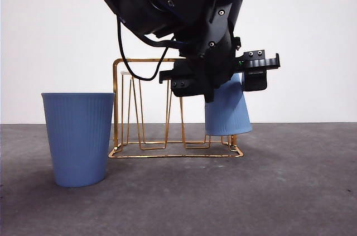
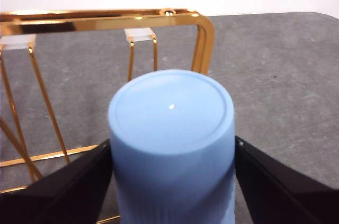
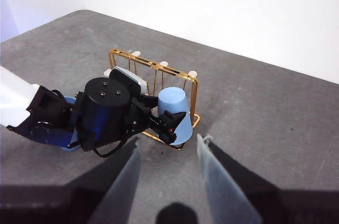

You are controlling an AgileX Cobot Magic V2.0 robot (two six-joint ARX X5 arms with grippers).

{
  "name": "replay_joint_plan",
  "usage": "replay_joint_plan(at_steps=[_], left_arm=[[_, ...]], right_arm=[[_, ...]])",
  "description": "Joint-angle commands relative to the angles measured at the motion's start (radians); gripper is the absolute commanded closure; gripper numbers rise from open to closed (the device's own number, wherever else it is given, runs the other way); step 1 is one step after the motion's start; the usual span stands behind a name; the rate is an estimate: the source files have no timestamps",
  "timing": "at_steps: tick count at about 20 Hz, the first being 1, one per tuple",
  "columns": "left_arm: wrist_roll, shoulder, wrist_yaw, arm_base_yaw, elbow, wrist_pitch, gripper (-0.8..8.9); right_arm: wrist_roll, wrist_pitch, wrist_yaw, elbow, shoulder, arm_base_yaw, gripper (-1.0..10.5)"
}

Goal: Pick up cup 1,put cup 1 in the cup rack,pick up cup 2,put cup 2 in the cup rack

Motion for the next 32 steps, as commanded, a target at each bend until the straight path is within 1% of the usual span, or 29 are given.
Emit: replay_joint_plan(at_steps=[1, 5, 11, 16, 20, 22, 25, 29, 32], left_arm=[[-0.013, 0.031, 0.031, -0.003, -0.017, -0.042, 3.45], [-0.014, 0.026, 0.056, -0.003, -0.017, -0.066, 3.43], [-0.014, 0.016, 0.058, -0.003, -0.017, -0.113, 3.42], [-0.045, -0.013, 0.093, -0.003, -0.017, -0.195, 3.43], [-0.050, -0.048, 0.135, -0.005, -0.017, -0.273, 3.43], [-0.072, -0.070, 0.177, -0.008, -0.017, -0.331, 3.43], [-0.124, -0.097, 0.266, -0.018, -0.017, -0.432, 3.43], [-0.147, -0.134, 0.363, -0.054, -0.017, -0.539, 3.43], [-0.161, -0.210, 0.401, -0.096, -0.017, -0.622, 3.43]], right_arm=[[-0.010, 0.005, -0.002, -0.008, -0.003, 0.000, 7.6], [-0.010, 0.004, -0.003, -0.008, -0.003, 0.000, 7.6], [-0.013, 0.004, -0.003, -0.008, -0.003, 0.000, 7.6], [-0.014, 0.005, -0.003, -0.008, -0.003, 0.000, 7.6], [-0.014, 0.006, -0.002, -0.008, -0.003, 0.000, 7.6], [-0.014, 0.006, -0.002, -0.008, -0.003, 0.000, 7.6], [-0.016, 0.008, -0.002, -0.008, -0.003, 0.000, 7.6], [-0.013, 0.005, -0.002, -0.008, -0.003, 0.000, 7.6], [0.002, 0.005, -0.002, -0.008, -0.001, 0.000, 7.6]])
